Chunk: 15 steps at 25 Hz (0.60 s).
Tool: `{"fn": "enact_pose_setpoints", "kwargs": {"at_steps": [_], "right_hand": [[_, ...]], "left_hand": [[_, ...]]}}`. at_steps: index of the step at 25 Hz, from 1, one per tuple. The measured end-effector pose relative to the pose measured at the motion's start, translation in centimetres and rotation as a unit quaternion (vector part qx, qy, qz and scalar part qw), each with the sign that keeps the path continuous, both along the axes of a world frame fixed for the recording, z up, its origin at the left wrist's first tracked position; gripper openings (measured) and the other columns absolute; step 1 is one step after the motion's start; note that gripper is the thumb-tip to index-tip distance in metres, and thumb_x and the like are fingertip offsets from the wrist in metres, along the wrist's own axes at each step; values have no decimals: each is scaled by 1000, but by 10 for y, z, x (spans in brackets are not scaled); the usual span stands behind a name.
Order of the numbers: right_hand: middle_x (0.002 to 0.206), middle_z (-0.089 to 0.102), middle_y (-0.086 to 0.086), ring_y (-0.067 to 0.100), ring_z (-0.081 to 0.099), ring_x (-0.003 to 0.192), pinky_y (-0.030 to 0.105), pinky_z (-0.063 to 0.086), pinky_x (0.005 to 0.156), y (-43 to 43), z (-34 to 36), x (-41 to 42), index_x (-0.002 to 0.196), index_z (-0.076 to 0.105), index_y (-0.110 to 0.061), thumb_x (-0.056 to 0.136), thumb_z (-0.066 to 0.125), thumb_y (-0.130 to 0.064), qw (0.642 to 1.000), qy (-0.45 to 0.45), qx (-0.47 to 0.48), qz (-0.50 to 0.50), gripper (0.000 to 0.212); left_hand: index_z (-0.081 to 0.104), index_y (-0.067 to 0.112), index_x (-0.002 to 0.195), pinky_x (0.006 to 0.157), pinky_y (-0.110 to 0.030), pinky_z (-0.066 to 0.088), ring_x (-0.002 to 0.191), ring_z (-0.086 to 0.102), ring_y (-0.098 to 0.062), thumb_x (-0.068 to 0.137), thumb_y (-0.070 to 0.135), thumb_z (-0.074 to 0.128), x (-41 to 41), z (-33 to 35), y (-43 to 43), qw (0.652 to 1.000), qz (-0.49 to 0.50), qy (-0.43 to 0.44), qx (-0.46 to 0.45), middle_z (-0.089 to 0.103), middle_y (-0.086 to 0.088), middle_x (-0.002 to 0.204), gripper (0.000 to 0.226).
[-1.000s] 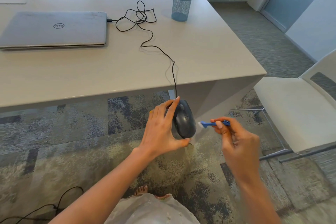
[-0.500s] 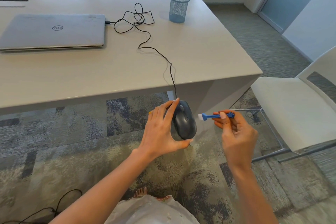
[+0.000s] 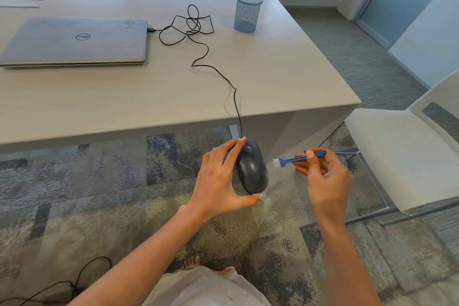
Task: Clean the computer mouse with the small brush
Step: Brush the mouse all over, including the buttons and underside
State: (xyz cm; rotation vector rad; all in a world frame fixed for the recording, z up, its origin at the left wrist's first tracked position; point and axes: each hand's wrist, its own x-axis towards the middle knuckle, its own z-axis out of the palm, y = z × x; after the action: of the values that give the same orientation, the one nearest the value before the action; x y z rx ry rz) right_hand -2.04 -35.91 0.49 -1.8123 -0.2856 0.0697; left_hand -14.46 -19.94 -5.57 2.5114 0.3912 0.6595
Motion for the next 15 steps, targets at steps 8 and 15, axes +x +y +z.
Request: {"fn": "enact_pose_setpoints", "kwargs": {"at_steps": [8, 15], "right_hand": [[80, 76, 2, 18, 77, 74, 30, 63, 71, 17, 12, 1, 88, 65, -16, 101, 57, -15, 997, 53, 43, -25, 15], [77, 76, 3, 14, 77, 71, 22, 61, 65, 25, 22, 1, 88, 65, -16, 101, 57, -14, 996, 63, 60, 28, 15]], "left_hand": [[29, 16, 154, 109, -36, 33, 133, 40, -17, 62, 65, 82, -1, 0, 0, 999, -34, -16, -18, 38, 2, 151, 117], [28, 17, 154, 111, -31, 29, 134, 40, -16, 62, 64, 81, -2, -1, 1, 998, -52, -29, -28, 37, 3, 152, 116]]}}
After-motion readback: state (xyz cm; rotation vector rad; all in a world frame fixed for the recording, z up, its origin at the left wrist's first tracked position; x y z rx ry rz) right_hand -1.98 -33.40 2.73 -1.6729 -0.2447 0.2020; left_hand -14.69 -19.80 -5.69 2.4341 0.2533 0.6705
